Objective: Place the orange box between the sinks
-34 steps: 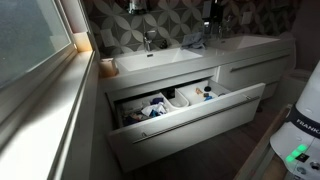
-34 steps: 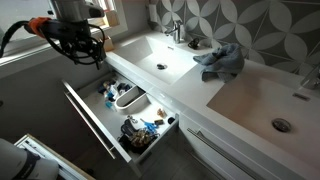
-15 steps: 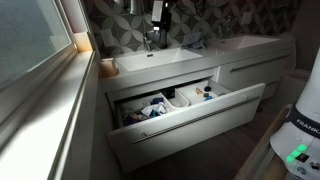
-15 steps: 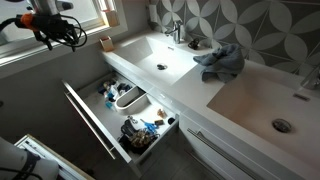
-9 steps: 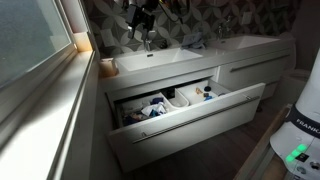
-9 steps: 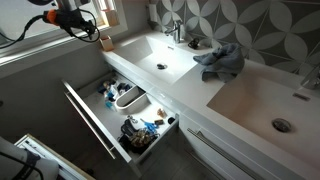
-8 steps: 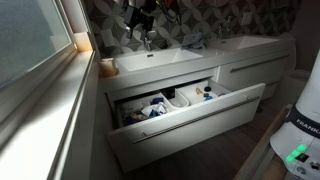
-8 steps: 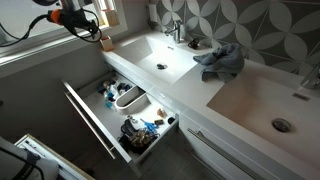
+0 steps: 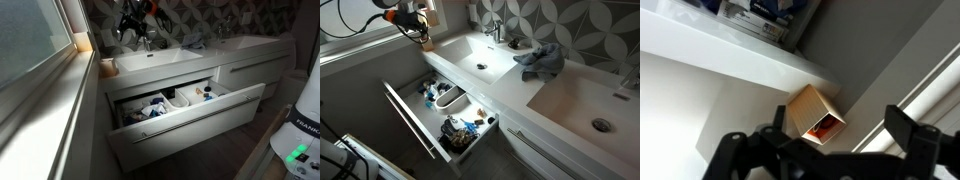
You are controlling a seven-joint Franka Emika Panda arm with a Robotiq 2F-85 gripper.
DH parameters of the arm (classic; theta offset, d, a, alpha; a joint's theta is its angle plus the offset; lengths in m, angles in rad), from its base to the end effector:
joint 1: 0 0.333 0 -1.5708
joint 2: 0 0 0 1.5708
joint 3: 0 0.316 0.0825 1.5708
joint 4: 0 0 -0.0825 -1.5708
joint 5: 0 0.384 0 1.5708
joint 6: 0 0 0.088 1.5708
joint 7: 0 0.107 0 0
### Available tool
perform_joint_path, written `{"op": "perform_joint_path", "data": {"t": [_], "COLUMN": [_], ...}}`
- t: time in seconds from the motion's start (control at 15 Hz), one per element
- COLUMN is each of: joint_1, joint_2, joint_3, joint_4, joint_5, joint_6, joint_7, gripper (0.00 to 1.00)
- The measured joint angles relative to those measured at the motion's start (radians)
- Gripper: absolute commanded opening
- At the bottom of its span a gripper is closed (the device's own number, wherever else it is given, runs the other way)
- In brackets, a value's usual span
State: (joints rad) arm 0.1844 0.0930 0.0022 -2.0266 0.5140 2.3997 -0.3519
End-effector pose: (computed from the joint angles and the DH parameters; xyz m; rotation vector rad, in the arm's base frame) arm 0.5858 0.1143 0.4324 -2.7234 -0.2790 -0.4249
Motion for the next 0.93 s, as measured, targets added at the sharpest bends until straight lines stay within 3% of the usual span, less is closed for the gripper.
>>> {"op": "perform_joint_path", "data": {"t": [0.47,0.93], "joint_1": [-0.030,0.015], "joint_2": [0.011,0.126], "joint_3": [0.033,0.034], "joint_4": [0.002,0.076], "joint_5": [-0.029,-0.307], "joint_6": [-0.016,0.007], "joint_7": [0.061,0.540], "gripper": [1.00,1.00]}}
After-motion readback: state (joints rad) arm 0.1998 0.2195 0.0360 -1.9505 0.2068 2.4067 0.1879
